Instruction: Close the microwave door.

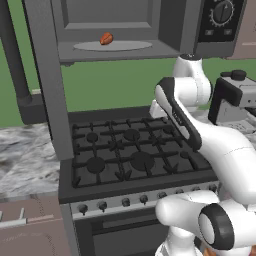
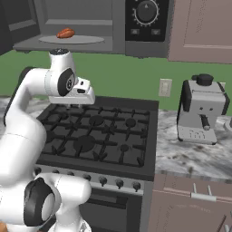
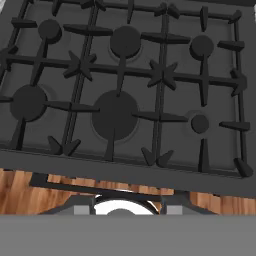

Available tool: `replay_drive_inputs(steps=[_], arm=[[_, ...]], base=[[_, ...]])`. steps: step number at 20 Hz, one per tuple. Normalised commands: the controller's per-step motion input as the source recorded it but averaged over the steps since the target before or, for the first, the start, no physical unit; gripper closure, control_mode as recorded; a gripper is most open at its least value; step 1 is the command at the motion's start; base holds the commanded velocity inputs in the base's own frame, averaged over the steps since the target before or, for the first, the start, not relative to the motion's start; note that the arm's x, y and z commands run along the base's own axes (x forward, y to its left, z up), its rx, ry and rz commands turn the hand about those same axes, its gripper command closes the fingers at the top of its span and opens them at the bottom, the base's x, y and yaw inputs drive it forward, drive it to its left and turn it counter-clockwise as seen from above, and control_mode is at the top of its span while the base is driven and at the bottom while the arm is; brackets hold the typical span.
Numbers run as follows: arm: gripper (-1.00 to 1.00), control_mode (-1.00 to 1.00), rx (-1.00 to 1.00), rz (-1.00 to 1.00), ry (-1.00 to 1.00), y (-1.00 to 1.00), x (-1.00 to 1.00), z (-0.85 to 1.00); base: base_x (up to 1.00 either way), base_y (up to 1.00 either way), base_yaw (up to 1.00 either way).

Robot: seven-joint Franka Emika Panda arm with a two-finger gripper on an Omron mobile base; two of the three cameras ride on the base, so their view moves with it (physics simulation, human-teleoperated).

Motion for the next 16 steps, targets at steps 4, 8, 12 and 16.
replay_drive_inputs(steps=[4, 8, 12, 16], arm=[[-1.0, -1.0, 0.0, 0.0, -0.08, 0.2, -0.47, 0.0], [-1.0, -1.0, 0.0, 0.0, -0.35, 0.29, -0.93, 0.19], [-1.0, -1.0, 0.0, -0.02, -0.58, 0.39, -1.0, 0.41], [-1.0, -1.0, 0.0, -0.07, -0.6, 0.22, -1.0, 0.59]], base=[[0.0, 0.0, 0.0], [0.0, 0.0, 0.0], [0.0, 0.0, 0.0], [0.0, 0.0, 0.0]])
